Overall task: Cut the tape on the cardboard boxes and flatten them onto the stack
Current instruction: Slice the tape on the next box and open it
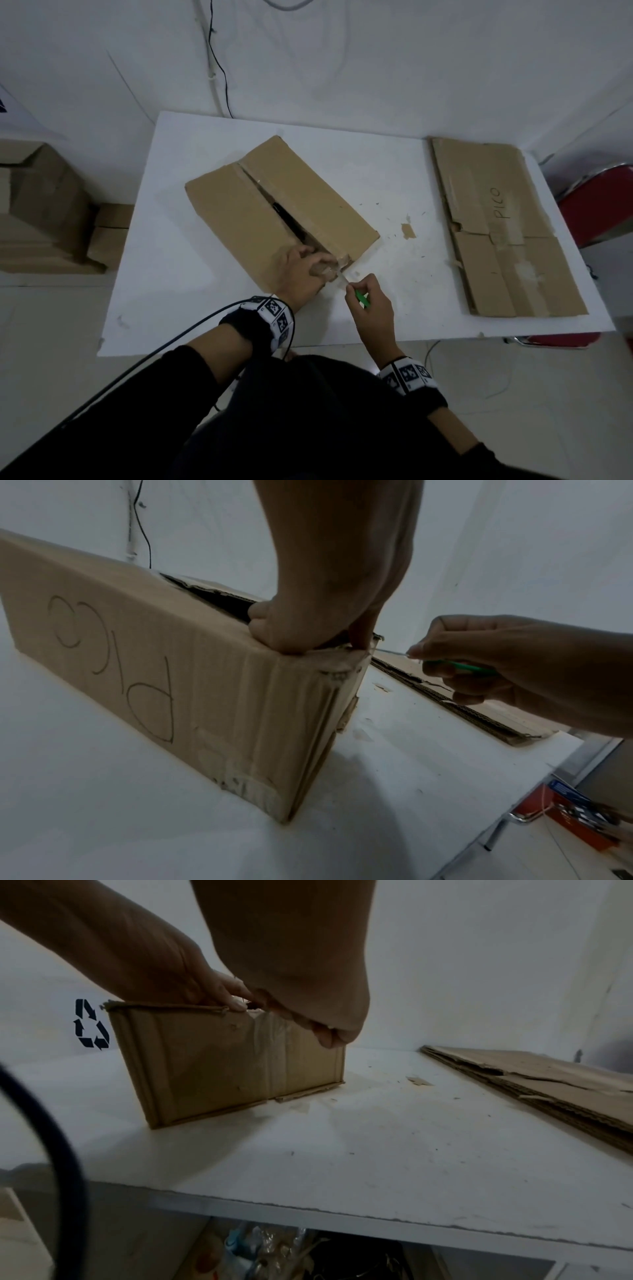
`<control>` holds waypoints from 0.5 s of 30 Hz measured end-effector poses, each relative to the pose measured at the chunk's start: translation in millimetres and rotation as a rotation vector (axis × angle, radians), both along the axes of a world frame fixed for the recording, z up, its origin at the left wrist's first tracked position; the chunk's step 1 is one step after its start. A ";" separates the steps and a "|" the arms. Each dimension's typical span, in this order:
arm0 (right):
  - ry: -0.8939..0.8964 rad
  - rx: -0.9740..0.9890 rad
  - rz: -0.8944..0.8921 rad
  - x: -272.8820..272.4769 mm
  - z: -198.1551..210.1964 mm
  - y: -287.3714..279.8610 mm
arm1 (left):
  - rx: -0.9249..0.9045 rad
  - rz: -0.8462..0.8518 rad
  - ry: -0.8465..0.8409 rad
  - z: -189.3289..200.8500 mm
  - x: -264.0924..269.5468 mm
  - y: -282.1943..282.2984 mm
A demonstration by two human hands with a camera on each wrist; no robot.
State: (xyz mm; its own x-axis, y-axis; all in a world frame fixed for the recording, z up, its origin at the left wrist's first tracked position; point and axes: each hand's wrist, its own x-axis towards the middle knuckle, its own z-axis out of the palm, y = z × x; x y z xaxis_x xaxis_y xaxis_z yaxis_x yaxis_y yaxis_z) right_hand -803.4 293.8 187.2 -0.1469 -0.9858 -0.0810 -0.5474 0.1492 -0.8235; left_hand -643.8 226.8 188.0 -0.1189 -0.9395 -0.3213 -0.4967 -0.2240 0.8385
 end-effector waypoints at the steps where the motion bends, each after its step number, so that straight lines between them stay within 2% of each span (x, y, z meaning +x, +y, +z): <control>1: 0.003 -0.006 0.002 0.3 0.0 0.6 | -0.010 0.002 0.010 -3.1 -0.1 0.5; 5: -0.011 -0.017 -0.004 4.7 1.9 -3.4 | -0.025 -0.006 0.039 -9.2 1.6 1.2; 10: 0.054 0.002 -0.019 10.4 1.2 -10.7 | 0.002 -0.020 0.112 -8.9 4.0 0.0; 15: 0.046 -0.053 -0.052 20.7 -2.4 -8.6 | 0.031 -0.066 0.025 -3.6 4.5 0.5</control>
State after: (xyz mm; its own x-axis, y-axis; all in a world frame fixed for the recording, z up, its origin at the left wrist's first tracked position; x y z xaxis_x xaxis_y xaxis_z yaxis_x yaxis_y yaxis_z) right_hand -782.7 285.2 184.8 -0.2008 -0.9794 -0.0213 -0.5773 0.1358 -0.8052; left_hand -639.3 227.3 184.4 -0.1885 -0.9190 -0.3463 -0.4898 -0.2177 0.8442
